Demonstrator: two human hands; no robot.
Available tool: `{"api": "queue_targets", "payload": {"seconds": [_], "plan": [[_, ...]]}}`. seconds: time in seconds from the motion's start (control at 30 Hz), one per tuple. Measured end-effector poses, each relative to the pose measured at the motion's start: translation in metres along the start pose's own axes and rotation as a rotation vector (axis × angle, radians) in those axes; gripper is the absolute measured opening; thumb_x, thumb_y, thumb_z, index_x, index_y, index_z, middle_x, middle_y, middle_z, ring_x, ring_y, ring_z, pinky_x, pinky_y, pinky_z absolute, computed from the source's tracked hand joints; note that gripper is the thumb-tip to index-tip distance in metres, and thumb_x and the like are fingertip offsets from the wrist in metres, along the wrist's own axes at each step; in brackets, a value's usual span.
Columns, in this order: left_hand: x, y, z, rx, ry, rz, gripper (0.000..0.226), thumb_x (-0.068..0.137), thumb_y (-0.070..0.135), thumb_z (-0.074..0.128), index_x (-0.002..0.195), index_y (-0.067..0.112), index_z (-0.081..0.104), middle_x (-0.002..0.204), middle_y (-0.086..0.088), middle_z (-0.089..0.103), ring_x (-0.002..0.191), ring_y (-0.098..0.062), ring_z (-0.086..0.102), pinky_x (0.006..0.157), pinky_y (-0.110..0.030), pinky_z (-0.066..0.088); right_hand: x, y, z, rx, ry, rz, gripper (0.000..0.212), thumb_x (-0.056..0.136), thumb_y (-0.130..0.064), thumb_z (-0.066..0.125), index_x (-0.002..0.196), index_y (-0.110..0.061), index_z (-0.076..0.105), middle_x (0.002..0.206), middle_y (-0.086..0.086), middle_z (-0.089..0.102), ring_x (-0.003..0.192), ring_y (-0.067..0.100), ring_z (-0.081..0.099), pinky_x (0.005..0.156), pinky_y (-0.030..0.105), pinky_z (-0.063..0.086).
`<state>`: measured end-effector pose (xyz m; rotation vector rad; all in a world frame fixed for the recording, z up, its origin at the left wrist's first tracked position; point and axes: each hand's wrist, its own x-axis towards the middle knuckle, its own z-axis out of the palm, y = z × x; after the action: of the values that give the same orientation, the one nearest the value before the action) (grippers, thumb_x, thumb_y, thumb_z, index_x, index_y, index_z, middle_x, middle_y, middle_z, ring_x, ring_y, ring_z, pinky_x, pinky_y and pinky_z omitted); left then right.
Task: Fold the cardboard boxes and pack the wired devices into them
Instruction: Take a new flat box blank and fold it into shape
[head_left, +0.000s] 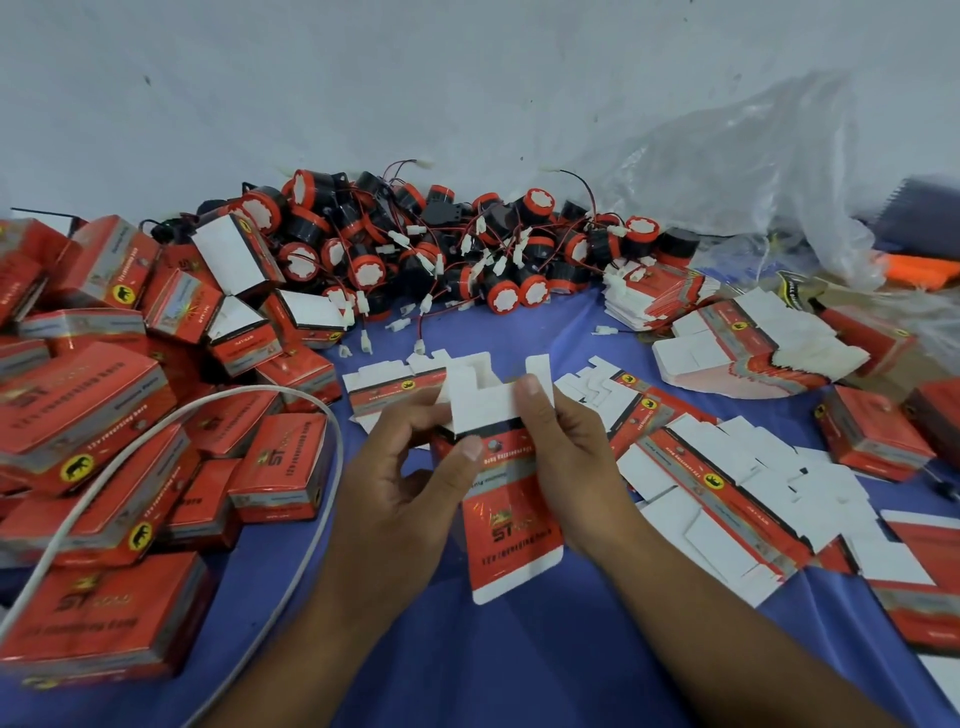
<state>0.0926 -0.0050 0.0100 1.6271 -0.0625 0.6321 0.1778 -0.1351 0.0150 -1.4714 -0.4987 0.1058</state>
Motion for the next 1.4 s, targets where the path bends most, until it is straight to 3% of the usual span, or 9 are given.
{"api": "queue_targets", "payload": {"seconds": [0.17,0.3,0.53,0.7,0.87,1.1,1.23,1.33,1.4], "plan": [[-0.002,0.000,0.002,0.014,0.092,0.019,0.049,0.085,0.043,0.063,0.131,0.031,0.053,0.130,0.009,0.060,0.122,-0.015,0.058,0.087,-0.031,0.057,-0.002,-0.001,0.004,0.092,0.038,-0.072,0.046,0.093,-0.049,0.054,0.108,-0.009,0.068,0.102,0.018,0.071,0.096,0.037,0.068,0.085,0.049,0.056],[-0.002,0.001,0.003,0.007,0.040,0.041,0.051,0.086,0.038,0.064,0.131,0.017,0.056,0.133,-0.002,0.060,0.124,-0.025,0.057,0.090,-0.041,0.057,-0.003,-0.001,0.002,0.117,0.038,-0.110,0.039,0.093,-0.041,0.052,0.107,-0.012,0.072,0.107,0.020,0.070,0.104,0.045,0.063,0.091,0.059,0.050],[-0.003,0.000,0.003,0.028,0.078,0.063,0.047,0.085,0.038,0.065,0.129,0.026,0.055,0.130,0.001,0.061,0.122,-0.025,0.058,0.088,-0.046,0.056,-0.007,-0.004,0.004,0.028,0.015,-0.116,0.046,0.090,-0.045,0.048,0.108,-0.011,0.073,0.110,-0.002,0.070,0.101,0.021,0.066,0.085,0.030,0.054],[-0.002,0.001,0.003,0.108,0.030,0.137,0.036,0.090,0.038,0.061,0.125,0.041,0.060,0.133,-0.003,0.058,0.126,-0.028,0.055,0.090,-0.043,0.056,-0.008,-0.006,0.003,0.007,-0.009,-0.102,0.037,0.094,-0.033,0.050,0.111,-0.008,0.071,0.113,0.008,0.068,0.101,0.019,0.067,0.085,0.030,0.054],[-0.002,0.007,0.002,0.071,0.011,0.046,0.027,0.095,0.045,0.050,0.118,0.039,0.063,0.112,0.003,0.069,0.104,-0.021,0.068,0.077,-0.035,0.060,-0.006,-0.008,0.003,0.000,-0.054,-0.076,0.041,0.097,-0.035,0.044,0.115,-0.009,0.071,0.109,-0.006,0.071,0.096,0.010,0.068,0.082,0.023,0.055],[-0.005,0.012,0.006,-0.222,0.142,0.003,0.041,0.086,0.009,0.055,0.123,0.027,0.055,0.119,0.004,0.068,0.102,-0.017,0.069,0.072,-0.026,0.058,-0.002,-0.007,0.009,0.059,-0.015,-0.065,0.032,0.087,-0.022,0.053,0.118,-0.027,0.054,0.109,-0.013,0.070,0.091,0.007,0.067,0.076,0.023,0.055],[-0.007,0.008,0.007,0.035,0.256,0.100,0.052,0.085,0.018,0.064,0.132,0.035,0.049,0.130,0.012,0.061,0.118,-0.015,0.061,0.092,-0.035,0.054,-0.001,-0.006,0.011,-0.074,-0.034,0.108,0.034,0.081,-0.052,0.054,0.115,-0.047,0.057,0.109,-0.020,0.068,0.097,-0.001,0.066,0.083,0.025,0.052],[-0.009,0.006,0.008,0.123,0.303,0.181,0.041,0.086,0.033,0.066,0.124,0.042,0.053,0.125,0.017,0.061,0.116,-0.009,0.062,0.088,-0.023,0.054,-0.001,-0.005,0.012,-0.018,-0.078,0.338,0.054,0.066,-0.079,0.052,0.111,-0.049,0.057,0.105,-0.017,0.071,0.098,0.007,0.069,0.089,0.034,0.054],[-0.009,0.006,0.012,0.130,0.292,0.180,0.037,0.085,0.036,0.068,0.120,0.040,0.054,0.123,0.012,0.061,0.117,-0.015,0.062,0.087,-0.028,0.055,-0.001,-0.006,0.012,0.030,-0.056,0.338,0.053,0.066,-0.079,0.052,0.106,-0.045,0.061,0.100,-0.017,0.073,0.098,0.010,0.070,0.089,0.036,0.056]]}}
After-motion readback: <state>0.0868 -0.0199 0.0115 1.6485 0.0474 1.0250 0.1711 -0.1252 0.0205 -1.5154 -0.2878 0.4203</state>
